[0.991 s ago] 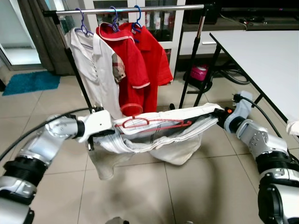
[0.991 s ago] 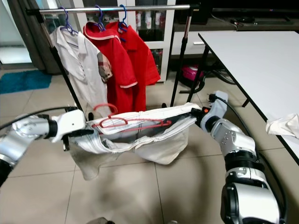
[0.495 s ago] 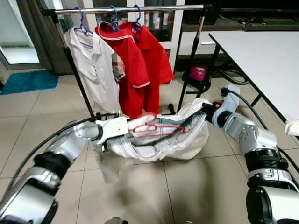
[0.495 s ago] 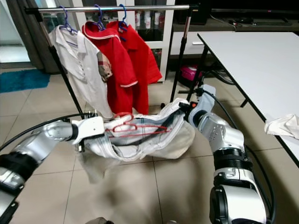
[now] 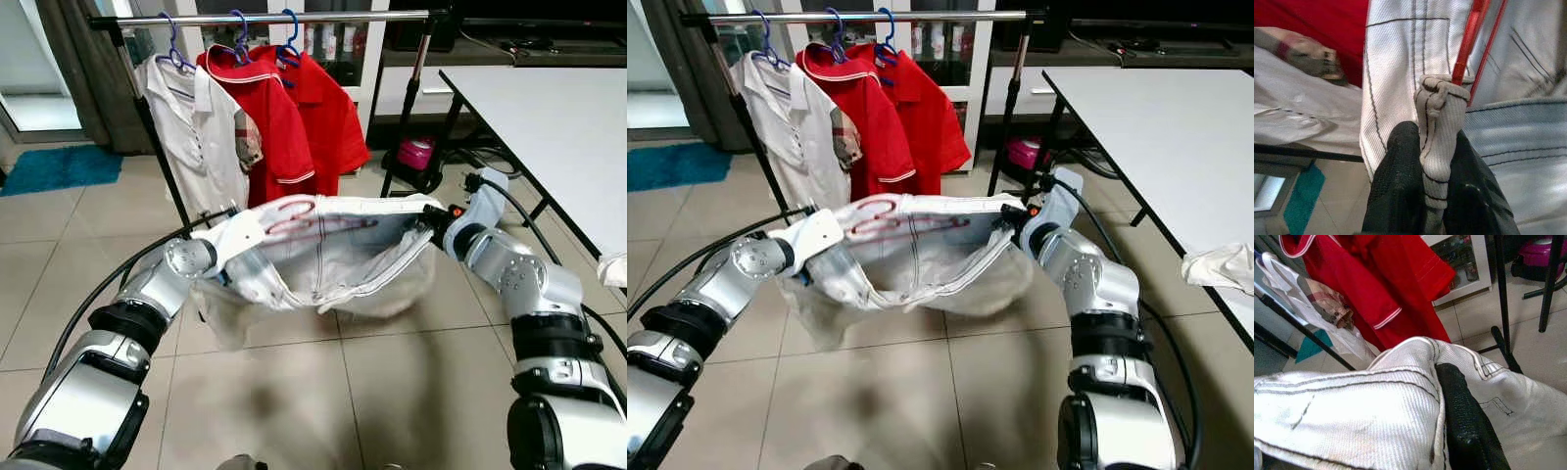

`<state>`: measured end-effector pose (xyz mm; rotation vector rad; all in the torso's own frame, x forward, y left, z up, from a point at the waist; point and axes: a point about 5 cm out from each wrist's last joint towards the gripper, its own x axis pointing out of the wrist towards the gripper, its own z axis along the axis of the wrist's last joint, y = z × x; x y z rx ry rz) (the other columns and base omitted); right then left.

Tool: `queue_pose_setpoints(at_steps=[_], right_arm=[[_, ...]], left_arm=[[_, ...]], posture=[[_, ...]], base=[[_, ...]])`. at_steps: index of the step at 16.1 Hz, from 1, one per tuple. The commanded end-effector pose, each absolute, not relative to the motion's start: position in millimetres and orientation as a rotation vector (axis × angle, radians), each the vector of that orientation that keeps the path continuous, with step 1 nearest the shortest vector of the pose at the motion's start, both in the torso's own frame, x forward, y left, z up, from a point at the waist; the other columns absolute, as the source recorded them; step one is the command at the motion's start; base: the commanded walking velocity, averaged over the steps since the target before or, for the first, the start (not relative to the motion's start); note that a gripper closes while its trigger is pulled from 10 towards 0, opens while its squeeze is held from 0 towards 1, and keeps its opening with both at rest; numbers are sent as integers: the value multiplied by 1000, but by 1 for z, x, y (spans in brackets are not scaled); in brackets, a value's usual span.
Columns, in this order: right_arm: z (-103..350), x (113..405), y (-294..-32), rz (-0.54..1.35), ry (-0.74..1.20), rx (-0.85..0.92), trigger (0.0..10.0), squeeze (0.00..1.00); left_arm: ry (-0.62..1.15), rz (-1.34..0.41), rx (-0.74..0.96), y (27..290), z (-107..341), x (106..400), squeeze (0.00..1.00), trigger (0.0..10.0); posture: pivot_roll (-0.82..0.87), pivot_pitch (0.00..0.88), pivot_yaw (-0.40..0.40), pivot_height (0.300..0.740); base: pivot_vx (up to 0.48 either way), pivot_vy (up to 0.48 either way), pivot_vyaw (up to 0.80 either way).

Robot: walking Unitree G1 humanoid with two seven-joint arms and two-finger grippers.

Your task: Hang hanger

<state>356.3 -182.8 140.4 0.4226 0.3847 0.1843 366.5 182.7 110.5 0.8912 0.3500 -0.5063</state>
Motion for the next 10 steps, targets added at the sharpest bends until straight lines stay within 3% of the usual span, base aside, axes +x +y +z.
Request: queue_pose_setpoints(at_steps=[1,6,10], right_arm=[[143,352,-179,204,390,395,0,0],[151,337,-137,397,399,368,0,0],[175,332,-130,439,331,388,0,0]], left_arm=[[278,-450,825,183,124,373,0,0],[339,-611,700,159,102,364,0,0],[418,-700,698,151,87,357,0,0]], posture=[[-127,0,-30,740],[-125,0,-31,740],[-132,0,-23,740]], base=[[0,0,0],[0,0,0],[0,0,0]])
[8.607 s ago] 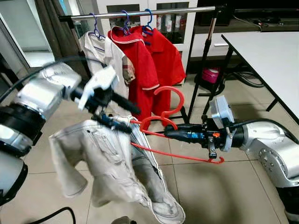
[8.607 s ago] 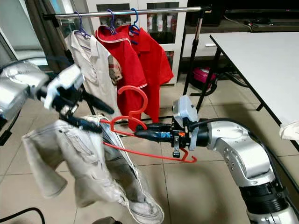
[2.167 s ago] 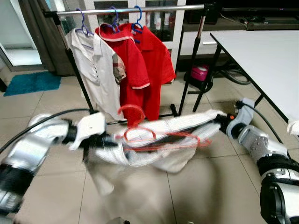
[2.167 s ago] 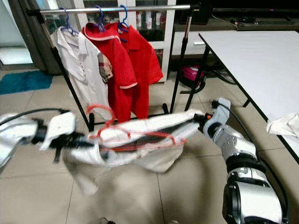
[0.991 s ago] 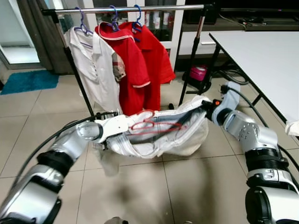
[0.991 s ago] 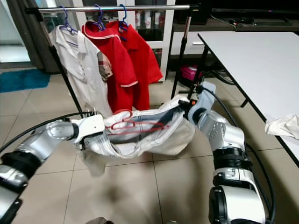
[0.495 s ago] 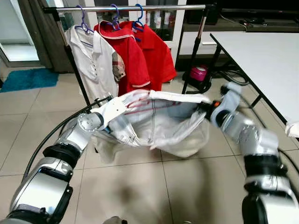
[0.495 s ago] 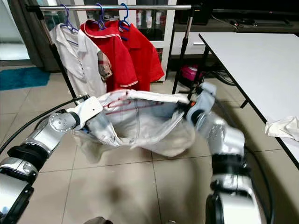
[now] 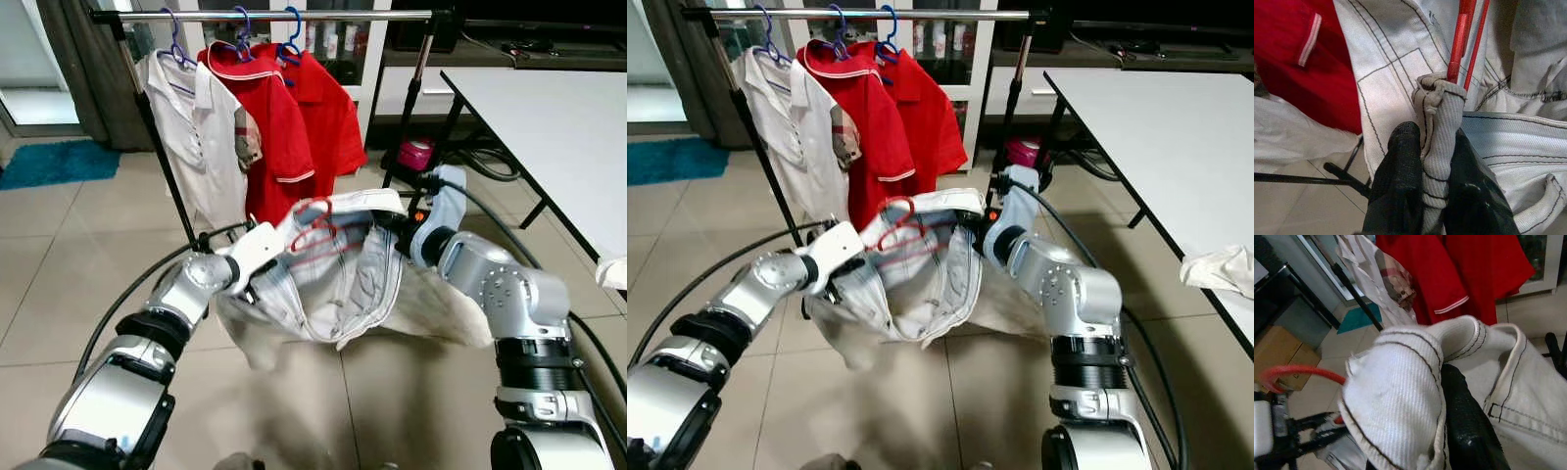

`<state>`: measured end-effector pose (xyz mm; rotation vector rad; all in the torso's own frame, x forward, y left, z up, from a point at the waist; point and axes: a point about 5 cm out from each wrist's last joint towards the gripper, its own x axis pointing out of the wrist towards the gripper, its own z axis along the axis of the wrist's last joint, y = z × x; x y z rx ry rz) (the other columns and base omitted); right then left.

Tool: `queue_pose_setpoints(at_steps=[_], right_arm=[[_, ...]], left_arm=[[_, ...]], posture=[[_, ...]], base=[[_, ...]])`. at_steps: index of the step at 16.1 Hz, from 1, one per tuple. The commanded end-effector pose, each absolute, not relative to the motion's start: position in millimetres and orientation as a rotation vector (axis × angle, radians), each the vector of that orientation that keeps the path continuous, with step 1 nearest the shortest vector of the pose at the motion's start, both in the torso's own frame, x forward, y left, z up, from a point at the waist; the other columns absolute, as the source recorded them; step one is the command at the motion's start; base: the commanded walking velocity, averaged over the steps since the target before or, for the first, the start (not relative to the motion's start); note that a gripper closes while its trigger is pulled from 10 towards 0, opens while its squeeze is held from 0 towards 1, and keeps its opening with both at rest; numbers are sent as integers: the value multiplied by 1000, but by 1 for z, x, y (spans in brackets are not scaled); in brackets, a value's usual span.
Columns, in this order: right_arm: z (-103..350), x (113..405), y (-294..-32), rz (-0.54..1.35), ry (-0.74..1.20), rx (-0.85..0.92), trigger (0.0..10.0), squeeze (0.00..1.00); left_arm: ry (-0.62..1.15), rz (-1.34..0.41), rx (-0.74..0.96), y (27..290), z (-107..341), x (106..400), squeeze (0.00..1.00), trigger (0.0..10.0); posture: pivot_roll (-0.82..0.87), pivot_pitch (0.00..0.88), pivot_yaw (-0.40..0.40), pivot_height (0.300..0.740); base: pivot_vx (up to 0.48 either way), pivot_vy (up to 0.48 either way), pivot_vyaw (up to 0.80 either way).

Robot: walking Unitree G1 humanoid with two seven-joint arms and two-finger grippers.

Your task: Hang hanger

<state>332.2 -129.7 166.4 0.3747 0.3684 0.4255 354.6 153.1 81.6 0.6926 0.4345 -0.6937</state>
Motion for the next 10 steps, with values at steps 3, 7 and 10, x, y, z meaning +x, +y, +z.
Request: queue_pose_setpoints(at_steps=[3,7,10], right_arm=[[182,322,-128,467,329,382,0,0],[176,309,-133,453,359,381,0,0],[167,302,-142,415,384,372,0,0]], left_arm=[[408,-590,551,153,96,367,0,0],[362,-532,369,156,112,377,0,0],[314,-563,236,153,126,382,0,0]], posture=[[-133,0,-23,740],[-131,0,-20,740],[-134,0,-12,740]], base=[[0,0,0],[0,0,0],[0,0,0]])
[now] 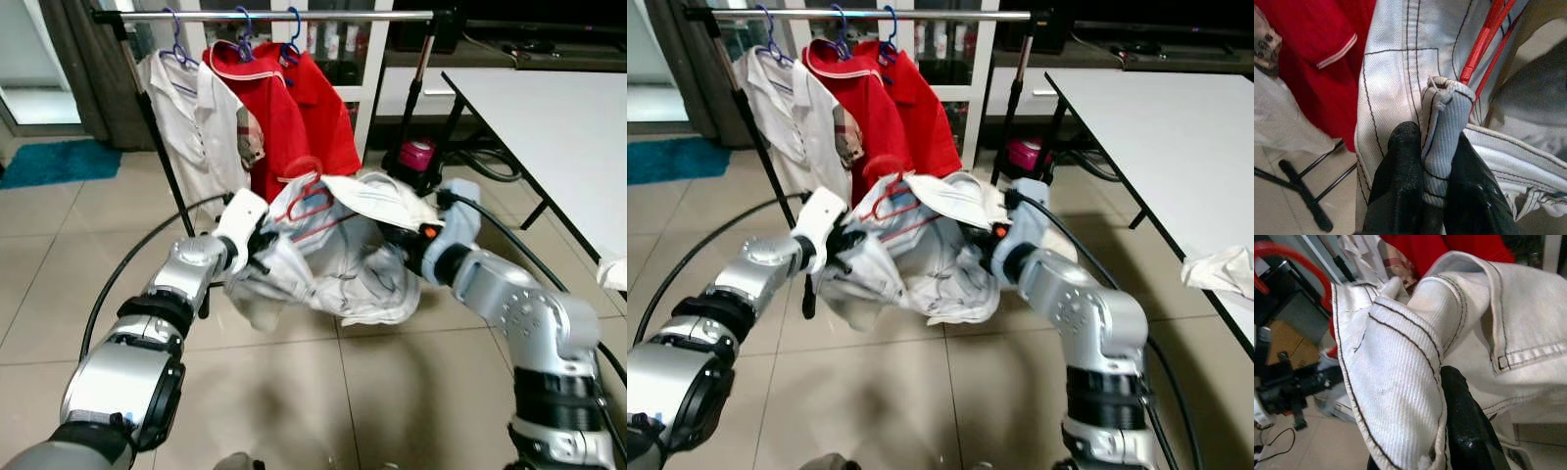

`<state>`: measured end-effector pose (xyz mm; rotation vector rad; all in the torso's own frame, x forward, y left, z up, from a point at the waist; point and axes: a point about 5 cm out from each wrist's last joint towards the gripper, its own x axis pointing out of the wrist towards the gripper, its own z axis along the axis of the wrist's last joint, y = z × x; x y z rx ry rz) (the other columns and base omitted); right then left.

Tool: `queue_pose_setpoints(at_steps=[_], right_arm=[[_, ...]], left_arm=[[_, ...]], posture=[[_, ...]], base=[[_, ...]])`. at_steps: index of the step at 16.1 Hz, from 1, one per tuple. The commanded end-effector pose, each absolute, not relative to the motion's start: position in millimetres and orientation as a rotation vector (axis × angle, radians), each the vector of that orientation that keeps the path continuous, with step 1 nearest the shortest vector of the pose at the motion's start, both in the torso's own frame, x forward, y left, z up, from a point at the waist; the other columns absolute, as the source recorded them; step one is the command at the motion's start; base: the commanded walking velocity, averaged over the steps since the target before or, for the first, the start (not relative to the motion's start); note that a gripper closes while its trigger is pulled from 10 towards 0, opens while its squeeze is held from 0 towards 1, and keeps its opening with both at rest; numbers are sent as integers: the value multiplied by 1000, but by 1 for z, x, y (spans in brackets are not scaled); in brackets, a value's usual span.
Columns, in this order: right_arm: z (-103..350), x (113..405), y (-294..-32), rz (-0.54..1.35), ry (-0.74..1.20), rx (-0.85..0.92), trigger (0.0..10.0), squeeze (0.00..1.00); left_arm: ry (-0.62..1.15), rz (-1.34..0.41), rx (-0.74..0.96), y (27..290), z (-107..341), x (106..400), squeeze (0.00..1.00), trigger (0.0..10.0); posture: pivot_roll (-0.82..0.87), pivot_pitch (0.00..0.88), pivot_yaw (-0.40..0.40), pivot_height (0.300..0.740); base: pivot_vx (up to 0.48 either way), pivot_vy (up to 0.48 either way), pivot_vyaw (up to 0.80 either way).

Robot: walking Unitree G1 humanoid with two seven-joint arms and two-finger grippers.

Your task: Hang hanger

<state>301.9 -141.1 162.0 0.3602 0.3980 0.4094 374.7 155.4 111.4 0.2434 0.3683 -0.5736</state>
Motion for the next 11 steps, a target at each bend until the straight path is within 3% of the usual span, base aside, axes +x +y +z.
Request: queue_pose_setpoints(at_steps=[1,3,6,8,11], right_arm=[[161,296,-144,406,402,301,0,0],[158,291,-143,408,411,276,0,0],[158,290,-150,378,401,244,0,0],[153,290,-146,395,382,139,0,0],[117,294,-121,444,433,-58,0,0]], left_arm=[[280,-563,137,154,139,387,0,0],[261,-551,33,162,154,392,0,0],[271,-549,6,171,160,394,0,0],[247,-652,-73,161,168,394,0,0],[183,-944,-244,129,189,388,0,0]], posture=[[-135,0,-9,740],[-135,0,-3,740],[-139,0,2,740],[-142,0,5,740],[-147,0,13,740]], base=[[0,0,0],[0,0,0],[0,0,0],[0,0,0],[0,0,0]])
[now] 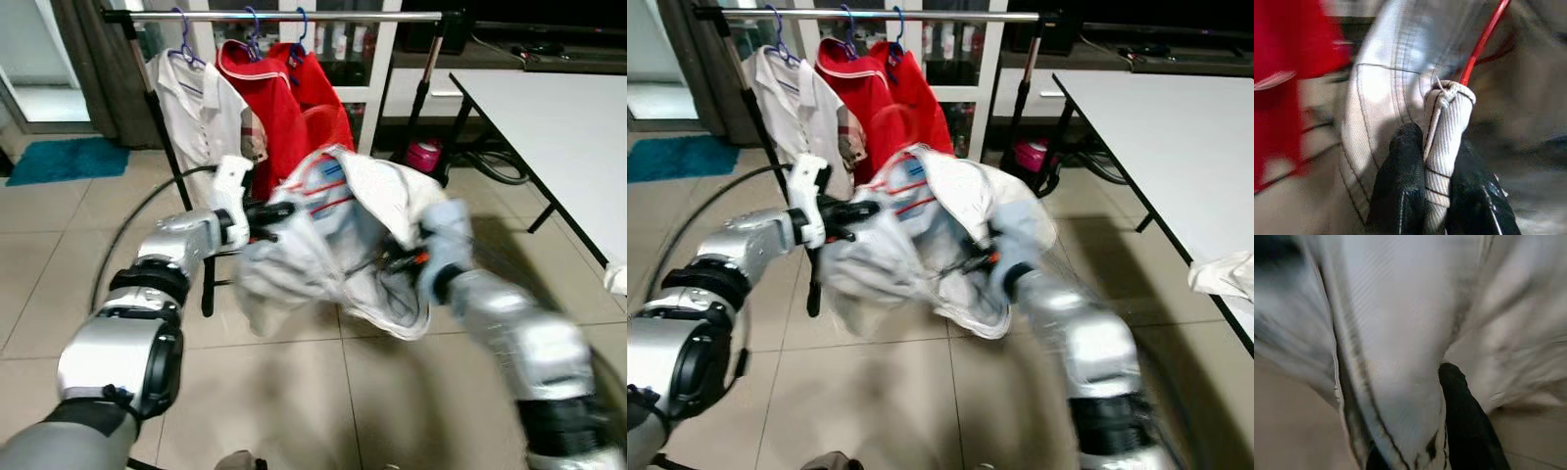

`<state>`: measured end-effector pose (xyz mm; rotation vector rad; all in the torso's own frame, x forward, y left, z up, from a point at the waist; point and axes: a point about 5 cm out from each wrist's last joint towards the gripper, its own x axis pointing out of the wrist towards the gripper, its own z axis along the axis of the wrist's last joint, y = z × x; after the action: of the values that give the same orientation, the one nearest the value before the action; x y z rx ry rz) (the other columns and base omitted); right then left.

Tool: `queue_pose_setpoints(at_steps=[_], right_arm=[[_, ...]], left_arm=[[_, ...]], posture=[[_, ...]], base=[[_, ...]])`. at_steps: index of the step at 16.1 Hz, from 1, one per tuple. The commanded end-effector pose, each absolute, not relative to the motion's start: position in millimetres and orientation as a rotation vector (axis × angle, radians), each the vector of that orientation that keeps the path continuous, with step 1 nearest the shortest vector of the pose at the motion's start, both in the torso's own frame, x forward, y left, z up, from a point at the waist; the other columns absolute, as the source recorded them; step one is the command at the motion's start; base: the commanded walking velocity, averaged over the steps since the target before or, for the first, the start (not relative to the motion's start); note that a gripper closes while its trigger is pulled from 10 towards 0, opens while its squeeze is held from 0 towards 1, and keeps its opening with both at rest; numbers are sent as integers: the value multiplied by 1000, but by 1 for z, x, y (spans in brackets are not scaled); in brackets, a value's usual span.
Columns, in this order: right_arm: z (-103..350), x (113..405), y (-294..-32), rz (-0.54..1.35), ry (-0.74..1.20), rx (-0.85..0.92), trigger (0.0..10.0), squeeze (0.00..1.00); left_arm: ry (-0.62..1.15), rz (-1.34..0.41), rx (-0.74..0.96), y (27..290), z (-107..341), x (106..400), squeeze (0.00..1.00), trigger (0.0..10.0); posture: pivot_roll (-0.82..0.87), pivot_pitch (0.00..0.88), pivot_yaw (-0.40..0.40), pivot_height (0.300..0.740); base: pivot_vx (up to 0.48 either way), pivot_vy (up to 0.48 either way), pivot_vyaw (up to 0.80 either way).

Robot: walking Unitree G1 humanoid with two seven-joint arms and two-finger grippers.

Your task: Hang hanger

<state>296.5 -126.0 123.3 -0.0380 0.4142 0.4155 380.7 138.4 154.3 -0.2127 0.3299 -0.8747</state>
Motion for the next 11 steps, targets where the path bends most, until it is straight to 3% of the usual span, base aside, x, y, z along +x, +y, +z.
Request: queue_pose_setpoints(at_steps=[1,4,7,8,9,11], right_arm=[[109,297,-115,455,445,-79,0,0],[93,299,-104,484,467,-143,0,0],[86,307,-96,491,437,-216,0,0],[87,312,-101,466,418,-239,941,0],[88,314,-104,451,410,-242,4157,0],[91,318,-111,423,388,-251,4314,0]], left_arm=[[167,-1018,-262,122,195,385,0,0],[127,-1118,-288,119,208,379,0,0],[169,-1336,-216,130,212,342,0,0],[200,-1385,-182,136,209,328,0,0],[217,-1404,-163,140,206,322,0,0],[243,-1421,-125,146,203,314,0,0]], posture=[[-147,0,13,740],[-144,0,18,740],[-125,0,9,740],[-122,0,7,740],[-121,0,6,740],[-120,0,5,740]], base=[[0,0,0],[0,0,0],[0,0,0],[0,0,0],[0,0,0],[0,0,0]])
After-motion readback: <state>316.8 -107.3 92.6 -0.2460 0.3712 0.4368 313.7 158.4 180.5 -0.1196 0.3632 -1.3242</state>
